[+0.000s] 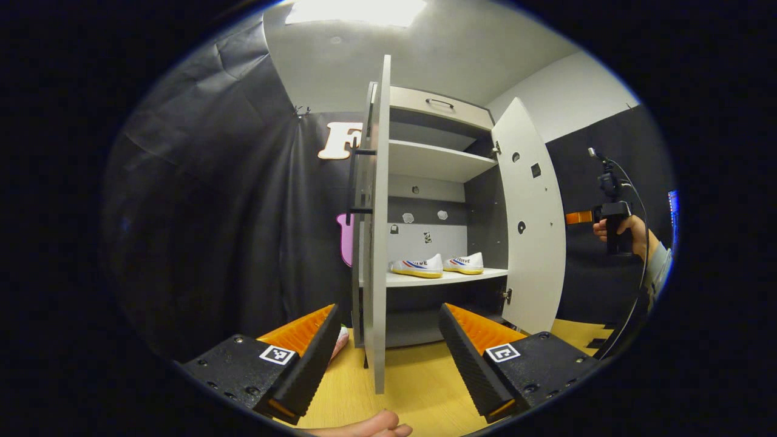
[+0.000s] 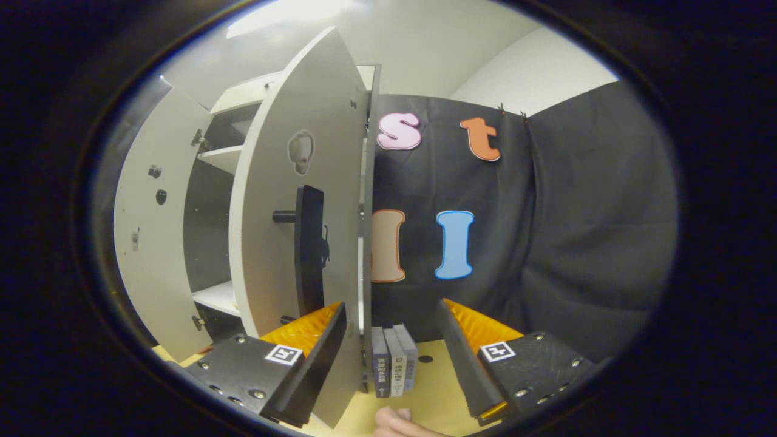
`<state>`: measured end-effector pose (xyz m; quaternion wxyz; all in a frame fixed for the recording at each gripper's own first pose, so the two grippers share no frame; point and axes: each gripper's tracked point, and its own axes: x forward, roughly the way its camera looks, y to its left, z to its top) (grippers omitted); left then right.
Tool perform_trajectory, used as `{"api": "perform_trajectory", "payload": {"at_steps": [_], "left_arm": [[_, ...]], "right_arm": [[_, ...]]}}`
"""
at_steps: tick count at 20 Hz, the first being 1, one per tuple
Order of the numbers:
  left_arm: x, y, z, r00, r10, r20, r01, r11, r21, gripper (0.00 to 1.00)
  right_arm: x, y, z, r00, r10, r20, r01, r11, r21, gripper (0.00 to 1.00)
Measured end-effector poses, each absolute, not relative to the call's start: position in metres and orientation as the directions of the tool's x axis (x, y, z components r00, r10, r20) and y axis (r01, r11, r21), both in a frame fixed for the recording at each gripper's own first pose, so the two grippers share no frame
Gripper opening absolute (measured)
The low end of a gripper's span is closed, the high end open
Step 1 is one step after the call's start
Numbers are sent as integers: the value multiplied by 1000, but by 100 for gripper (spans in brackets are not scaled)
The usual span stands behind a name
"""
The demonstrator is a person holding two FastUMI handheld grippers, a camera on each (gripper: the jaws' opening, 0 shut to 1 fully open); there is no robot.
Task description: Grab one shoe with the right hand and put it into the shoe cabinet, grab the other shoe with the left hand and put it into the shoe cabinet; then close the right door with the right hand and the left door with the left hand.
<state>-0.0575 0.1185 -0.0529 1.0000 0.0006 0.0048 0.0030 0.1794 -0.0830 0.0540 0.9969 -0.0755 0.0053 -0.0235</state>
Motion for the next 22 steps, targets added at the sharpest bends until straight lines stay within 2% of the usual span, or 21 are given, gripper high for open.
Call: {"api": "perform_trajectory", "payload": {"at_steps": [9, 11, 14, 19, 22], "left_arm": [[-57, 165, -56, 994, 111, -24, -111, 994, -5, 99], [-56, 181, -62, 988, 148, -50, -148, 989, -8, 99], [-55, 202, -64, 979, 192, -69, -190, 981, 32, 99], [-49, 232, -56, 962, 268, -59, -266, 963, 46, 98], [-43, 254, -52, 948, 309, -80, -308, 951, 21, 98]], "right_arm": [[192, -5, 42, 999, 3, 35, 2, 989, -146, 91], [188, 1, 43, 998, -15, 68, 27, 983, -180, 99], [175, 8, 45, 994, -11, 109, 33, 979, -202, 98], [157, 5, 35, 994, 11, 109, 15, 970, -241, 98], [132, 23, 11, 996, 77, 49, -64, 973, -223, 98]]}}
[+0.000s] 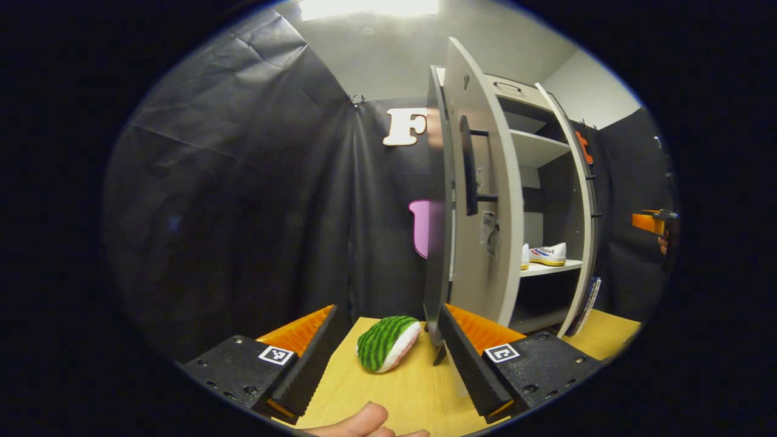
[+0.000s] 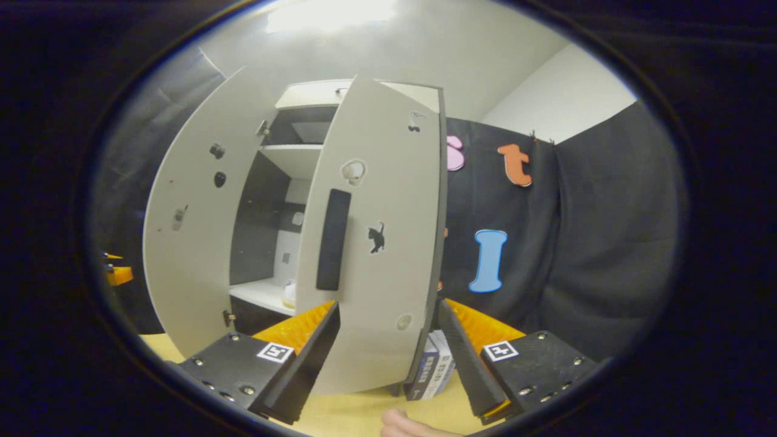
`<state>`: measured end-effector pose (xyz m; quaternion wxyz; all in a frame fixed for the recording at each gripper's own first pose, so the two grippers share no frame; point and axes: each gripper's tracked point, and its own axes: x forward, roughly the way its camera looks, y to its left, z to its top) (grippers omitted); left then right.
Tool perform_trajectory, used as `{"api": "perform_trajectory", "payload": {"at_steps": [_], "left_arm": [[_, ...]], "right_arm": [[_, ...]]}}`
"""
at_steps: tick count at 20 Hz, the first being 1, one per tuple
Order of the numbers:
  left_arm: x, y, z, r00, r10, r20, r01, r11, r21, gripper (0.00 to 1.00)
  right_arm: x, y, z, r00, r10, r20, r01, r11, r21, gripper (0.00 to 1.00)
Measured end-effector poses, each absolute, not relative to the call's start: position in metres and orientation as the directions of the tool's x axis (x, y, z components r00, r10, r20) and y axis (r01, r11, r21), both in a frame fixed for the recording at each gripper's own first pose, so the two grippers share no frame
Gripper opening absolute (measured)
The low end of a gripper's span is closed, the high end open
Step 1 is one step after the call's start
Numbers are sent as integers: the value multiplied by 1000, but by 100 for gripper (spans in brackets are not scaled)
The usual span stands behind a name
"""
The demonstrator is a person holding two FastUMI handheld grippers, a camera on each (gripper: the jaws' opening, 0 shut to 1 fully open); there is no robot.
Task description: Grab one shoe with the right hand and put it into the shoe cabinet, grab the other shoe with the left hand and put it into the shoe cabinet; then close the right door with the right hand and the left door with the left hand.
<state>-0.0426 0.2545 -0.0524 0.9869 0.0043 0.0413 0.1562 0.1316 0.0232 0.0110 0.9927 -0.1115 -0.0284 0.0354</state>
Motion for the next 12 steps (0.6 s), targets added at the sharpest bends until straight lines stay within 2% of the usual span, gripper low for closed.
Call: {"api": "perform_trajectory", "payload": {"at_steps": [4, 8, 10, 12], "left_arm": [[-23, 287, -20, 944, 322, -72, -327, 943, -65, 96], [-1, 323, 14, 932, 362, -29, -363, 931, -35, 96], [8, 330, 23, 932, 359, -54, -360, 933, -13, 92], [17, 337, 33, 935, 347, -69, -348, 938, -5, 93]], "right_arm": [[109, 18, -6, 999, 38, 34, -30, 974, -226, 98], [78, 22, -16, 998, 44, 44, -35, 982, -185, 98], [68, 15, -18, 998, 21, 52, -11, 982, -186, 98], [58, 9, -22, 999, -3, 43, 12, 982, -191, 98]]}}
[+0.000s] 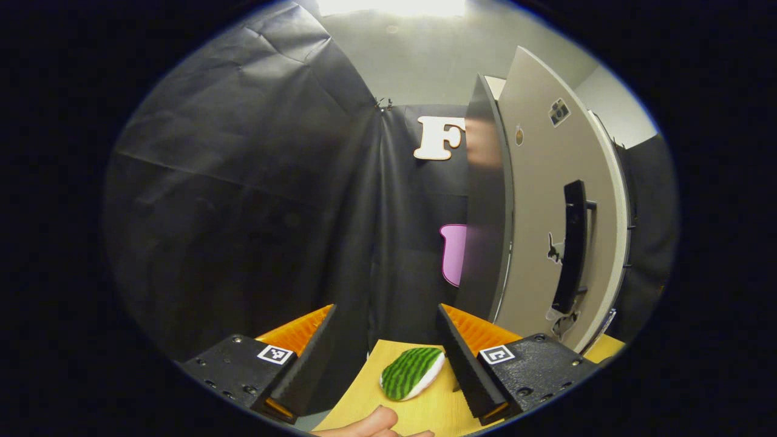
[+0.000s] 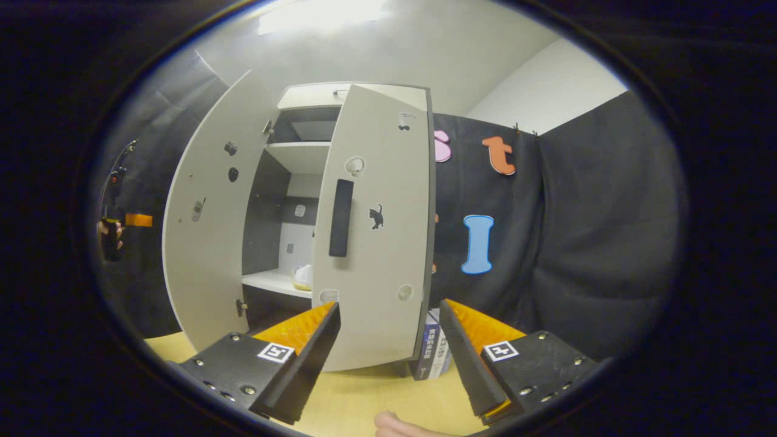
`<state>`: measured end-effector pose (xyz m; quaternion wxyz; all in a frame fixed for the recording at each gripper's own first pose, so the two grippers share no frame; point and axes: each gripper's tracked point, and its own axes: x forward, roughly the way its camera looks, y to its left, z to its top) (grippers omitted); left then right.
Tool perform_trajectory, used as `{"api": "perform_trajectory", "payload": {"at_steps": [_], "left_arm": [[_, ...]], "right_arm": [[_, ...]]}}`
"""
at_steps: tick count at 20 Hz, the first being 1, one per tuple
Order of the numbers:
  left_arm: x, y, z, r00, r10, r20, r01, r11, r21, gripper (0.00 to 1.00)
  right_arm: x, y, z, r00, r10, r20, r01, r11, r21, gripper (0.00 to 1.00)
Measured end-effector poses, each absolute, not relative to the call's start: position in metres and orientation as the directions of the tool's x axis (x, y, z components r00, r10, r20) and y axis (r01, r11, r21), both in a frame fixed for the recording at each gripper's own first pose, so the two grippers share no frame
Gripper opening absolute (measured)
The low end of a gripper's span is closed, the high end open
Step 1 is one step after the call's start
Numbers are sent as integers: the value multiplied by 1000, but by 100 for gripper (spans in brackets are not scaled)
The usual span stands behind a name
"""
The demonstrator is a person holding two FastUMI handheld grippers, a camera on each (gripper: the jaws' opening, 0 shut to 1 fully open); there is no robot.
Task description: Grab one shoe with the right hand and put it into the shoe cabinet, grab the other shoe with the left hand and put it into the shoe cabinet; then close the right door with the right hand and the left door with the left hand.
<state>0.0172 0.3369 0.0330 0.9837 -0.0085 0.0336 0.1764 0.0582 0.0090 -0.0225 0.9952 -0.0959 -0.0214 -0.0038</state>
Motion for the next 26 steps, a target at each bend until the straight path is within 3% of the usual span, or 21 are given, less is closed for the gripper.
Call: {"api": "perform_trajectory", "payload": {"at_steps": [6, 8, 11, 12, 13, 14, 17, 26], "left_arm": [[49, 305, 58, 971, 229, -73, -232, 972, -30, 96], [56, 282, 56, 978, 179, -104, -182, 983, -19, 93], [68, 236, 39, 980, 98, -174, -95, 995, 27, 96], [68, 228, 33, 971, 115, -208, -107, 993, 51, 93], [70, 229, 31, 965, 156, -209, -140, 986, 89, 96], [67, 232, 40, 969, 175, -172, -157, 981, 110, 86], [72, 230, 43, 966, 203, -162, -177, 971, 164, 84], [77, 197, 35, 972, 112, -209, -99, 992, 74, 84]], "right_arm": [[37, 16, -23, 998, 24, 57, -13, 982, -187, 98], [30, 20, -24, 997, 47, 65, -35, 984, -175, 98], [23, 29, -29, 993, 104, 61, -95, 986, -137, 98], [21, 27, -31, 993, 108, 56, -100, 986, -135, 98], [18, 24, -33, 993, 108, 53, -100, 985, -138, 98], [17, 22, -34, 993, 109, 52, -101, 985, -139, 98], [16, 18, -37, 991, 123, 44, -117, 987, -114, 98], [8, -6, -35, 993, 98, 70, -88, 987, -137, 98]]}}
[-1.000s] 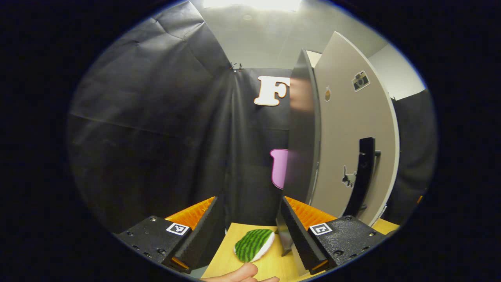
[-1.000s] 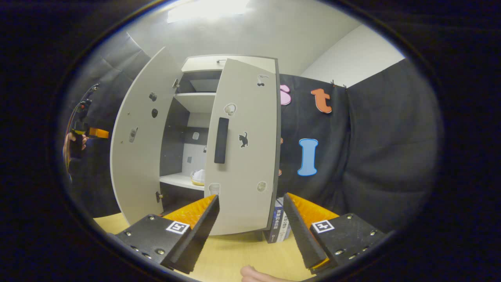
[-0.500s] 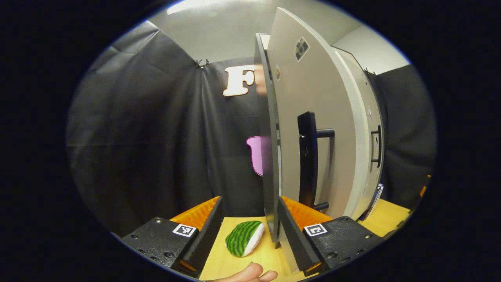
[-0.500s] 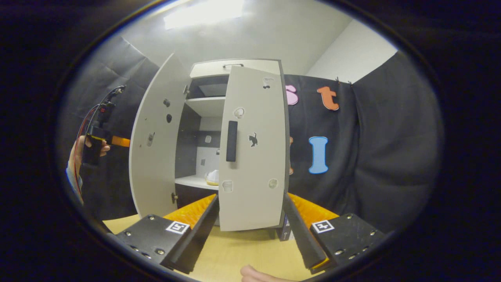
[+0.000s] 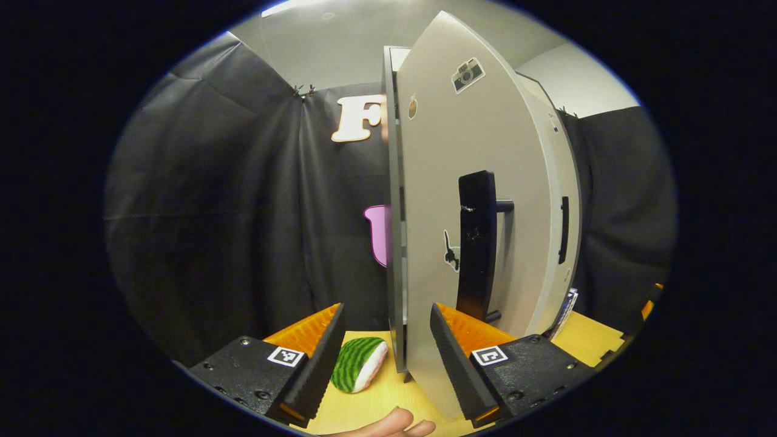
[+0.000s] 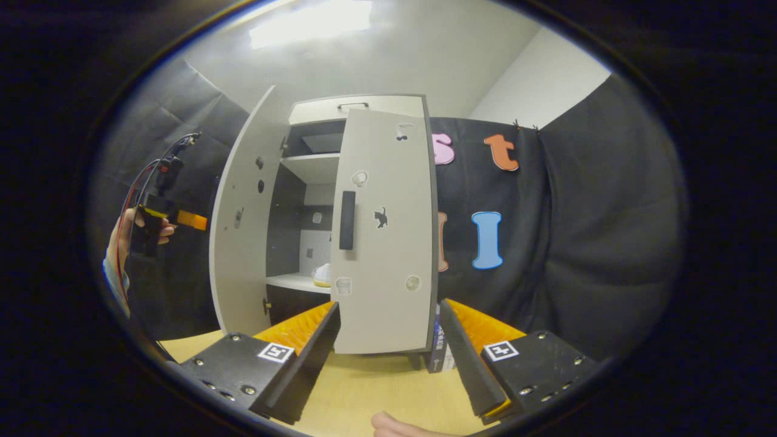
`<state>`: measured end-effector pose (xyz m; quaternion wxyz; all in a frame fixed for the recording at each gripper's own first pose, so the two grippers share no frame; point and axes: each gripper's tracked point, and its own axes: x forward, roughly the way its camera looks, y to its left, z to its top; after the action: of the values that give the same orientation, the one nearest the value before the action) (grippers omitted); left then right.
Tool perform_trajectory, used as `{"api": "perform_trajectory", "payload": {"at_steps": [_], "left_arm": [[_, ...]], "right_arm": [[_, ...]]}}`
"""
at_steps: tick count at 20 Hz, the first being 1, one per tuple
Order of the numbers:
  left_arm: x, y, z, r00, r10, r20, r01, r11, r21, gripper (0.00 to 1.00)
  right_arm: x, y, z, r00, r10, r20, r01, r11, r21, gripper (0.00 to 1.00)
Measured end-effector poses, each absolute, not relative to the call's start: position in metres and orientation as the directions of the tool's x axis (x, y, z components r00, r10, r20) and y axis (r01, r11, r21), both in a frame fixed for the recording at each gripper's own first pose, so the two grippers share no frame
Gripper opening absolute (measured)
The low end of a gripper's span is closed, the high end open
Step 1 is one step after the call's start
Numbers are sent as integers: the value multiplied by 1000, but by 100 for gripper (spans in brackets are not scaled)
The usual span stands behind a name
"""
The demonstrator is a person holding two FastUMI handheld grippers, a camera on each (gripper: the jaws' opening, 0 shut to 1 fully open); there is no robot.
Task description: Grab one shoe with the right hand and put it into the shoe cabinet, grab the other shoe with the left hand and put it into the shoe cabinet; then close the right door with the right hand and the left door with the left hand.
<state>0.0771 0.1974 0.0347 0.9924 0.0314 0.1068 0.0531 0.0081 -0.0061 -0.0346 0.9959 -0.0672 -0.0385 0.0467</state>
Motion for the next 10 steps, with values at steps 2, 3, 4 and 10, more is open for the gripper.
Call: {"api": "perform_trajectory", "payload": {"at_steps": [2, 3, 4, 10], "left_arm": [[83, 180, 32, 973, 90, -212, -80, 995, 54, 84], [85, 174, 31, 973, 88, -211, -79, 996, 50, 84], [87, 174, 30, 973, 96, -212, -85, 994, 62, 84], [103, 166, 38, 975, 166, -149, -143, 978, 151, 87]], "right_arm": [[6, -8, -37, 993, 93, 68, -82, 986, -147, 98], [6, -6, -39, 993, 100, 61, -91, 986, -142, 98], [5, -3, -41, 992, 110, 58, -102, 986, -132, 98], [3, -7, -47, 994, 108, 34, -105, 991, -80, 98]]}}
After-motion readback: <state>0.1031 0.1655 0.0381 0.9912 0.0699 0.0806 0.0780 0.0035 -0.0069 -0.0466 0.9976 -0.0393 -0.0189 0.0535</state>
